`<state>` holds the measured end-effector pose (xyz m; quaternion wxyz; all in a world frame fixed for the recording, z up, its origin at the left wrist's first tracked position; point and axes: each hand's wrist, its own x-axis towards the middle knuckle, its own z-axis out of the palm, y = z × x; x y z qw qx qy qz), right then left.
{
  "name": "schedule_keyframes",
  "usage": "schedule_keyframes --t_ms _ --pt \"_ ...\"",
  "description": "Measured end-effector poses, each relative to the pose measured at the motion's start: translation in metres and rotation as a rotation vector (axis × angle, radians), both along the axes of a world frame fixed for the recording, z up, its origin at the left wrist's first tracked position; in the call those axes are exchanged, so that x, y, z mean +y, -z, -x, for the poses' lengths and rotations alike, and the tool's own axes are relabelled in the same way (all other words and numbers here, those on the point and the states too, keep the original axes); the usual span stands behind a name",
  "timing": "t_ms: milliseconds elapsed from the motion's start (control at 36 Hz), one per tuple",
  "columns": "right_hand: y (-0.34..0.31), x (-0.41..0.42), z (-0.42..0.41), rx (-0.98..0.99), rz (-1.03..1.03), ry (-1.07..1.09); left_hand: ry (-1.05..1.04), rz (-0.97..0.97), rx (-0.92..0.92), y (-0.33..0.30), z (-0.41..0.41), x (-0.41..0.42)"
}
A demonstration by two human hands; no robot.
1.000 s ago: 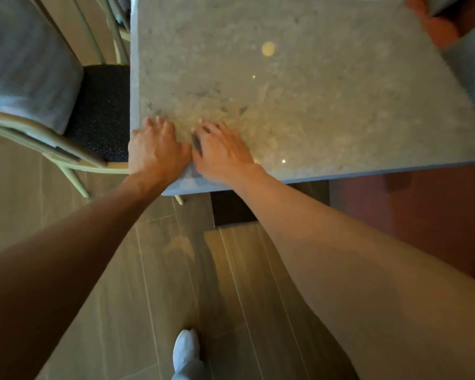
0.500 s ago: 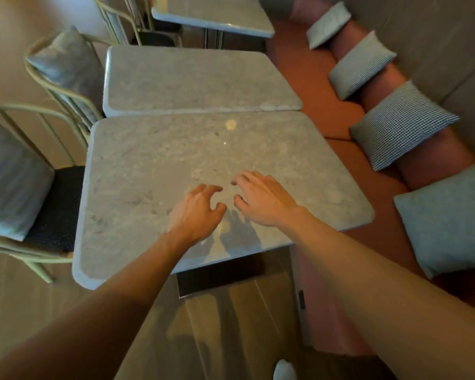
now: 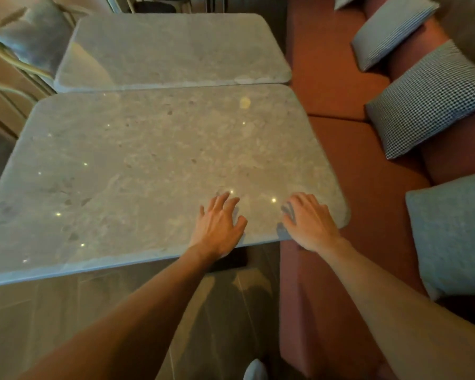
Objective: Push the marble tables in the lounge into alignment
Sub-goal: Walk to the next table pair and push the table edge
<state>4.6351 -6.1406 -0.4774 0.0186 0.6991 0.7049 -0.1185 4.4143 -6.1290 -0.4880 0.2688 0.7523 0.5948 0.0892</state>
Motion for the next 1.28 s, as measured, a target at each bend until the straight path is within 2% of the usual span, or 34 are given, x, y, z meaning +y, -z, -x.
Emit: schedule_keyframes --t_ms 139,306,417,500,583,778,1083,1167,1222,1278 --pt "0.041 0.000 -0.037 0.007 -0.132 0.056 0.060 -0.107 0.047 0.029 -0.077 0.005" --pt "0.080 0.017 -0.061 0.047 -0.285 0.118 0.167 -0.228 0.089 0.061 -0.129 0.009" --pt "0.098 0.019 -0.063 0.089 -0.410 0.167 0.215 -0.287 0.280 0.086 -0.135 0.006" --pt "0.104 0.023 -0.064 0.063 -0.493 0.180 0.213 -0.330 0.349 0.090 -0.140 0.009" --pt "0.110 0.026 -0.071 0.062 -0.508 0.159 0.205 -0.392 0.374 0.092 -0.146 0.012" --pt "0.105 0.033 -0.078 0.072 -0.493 0.136 0.195 -0.325 0.362 0.088 -0.153 0.018" --pt "0.112 0.033 -0.077 0.066 -0.522 0.123 0.218 -0.375 0.404 0.095 -0.151 0.016" --pt "0.109 0.031 -0.074 0.031 -0.481 0.162 0.231 -0.307 0.350 0.090 -0.147 0.014" --pt "0.100 0.033 -0.073 0.046 -0.365 0.167 0.236 -0.192 0.229 0.079 -0.142 0.020" --pt "0.083 0.040 -0.073 0.120 -0.182 0.193 0.182 0.023 0.024 0.055 -0.134 0.033"
